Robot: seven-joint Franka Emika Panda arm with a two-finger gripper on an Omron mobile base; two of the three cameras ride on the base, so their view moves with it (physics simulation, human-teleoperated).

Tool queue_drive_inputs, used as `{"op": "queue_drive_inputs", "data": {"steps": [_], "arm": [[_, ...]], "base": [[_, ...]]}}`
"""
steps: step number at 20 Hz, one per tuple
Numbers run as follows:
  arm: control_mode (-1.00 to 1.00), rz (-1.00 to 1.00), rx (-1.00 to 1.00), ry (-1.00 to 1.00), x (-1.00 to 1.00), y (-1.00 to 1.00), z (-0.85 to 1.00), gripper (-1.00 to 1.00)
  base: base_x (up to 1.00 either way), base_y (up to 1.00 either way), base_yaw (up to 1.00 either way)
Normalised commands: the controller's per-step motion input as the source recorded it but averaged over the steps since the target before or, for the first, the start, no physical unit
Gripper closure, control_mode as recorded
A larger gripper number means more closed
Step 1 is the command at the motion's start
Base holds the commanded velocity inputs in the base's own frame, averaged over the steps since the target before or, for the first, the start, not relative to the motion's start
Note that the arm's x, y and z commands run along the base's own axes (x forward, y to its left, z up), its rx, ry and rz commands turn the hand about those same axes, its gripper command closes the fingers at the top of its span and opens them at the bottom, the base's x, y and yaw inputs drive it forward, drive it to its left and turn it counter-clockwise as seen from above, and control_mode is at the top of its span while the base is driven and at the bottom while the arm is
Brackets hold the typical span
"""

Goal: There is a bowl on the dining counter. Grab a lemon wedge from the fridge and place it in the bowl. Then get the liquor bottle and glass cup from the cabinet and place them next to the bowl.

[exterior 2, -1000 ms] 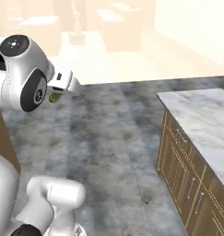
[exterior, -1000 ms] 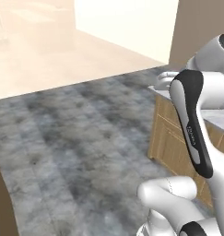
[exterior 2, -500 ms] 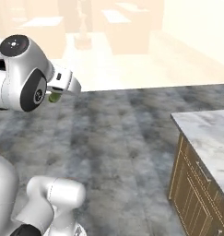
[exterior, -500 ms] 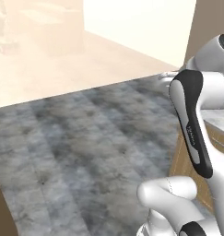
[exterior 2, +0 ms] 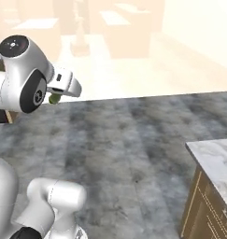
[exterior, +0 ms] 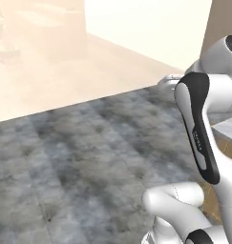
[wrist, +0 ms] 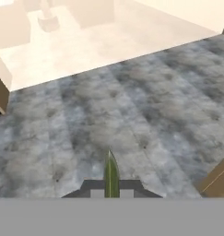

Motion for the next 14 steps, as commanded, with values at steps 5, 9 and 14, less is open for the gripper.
{"op": "queue_drive_inputs", "data": {"steps": [5, 9, 14], "arm": [[1.00, 0.00, 0.00, 0.00, 0.00, 0.00, 0.00, 1.00], [1.00, 0.00, 0.00, 0.00, 0.00, 0.00, 0.00, 1.00], [1.00, 0.00, 0.00, 0.00, 0.00, 0.00, 0.00, 1.00]], "base": [[1.00, 0.00, -0.25], [1.00, 0.00, -0.35], [1.00, 0.00, -0.38]]}}
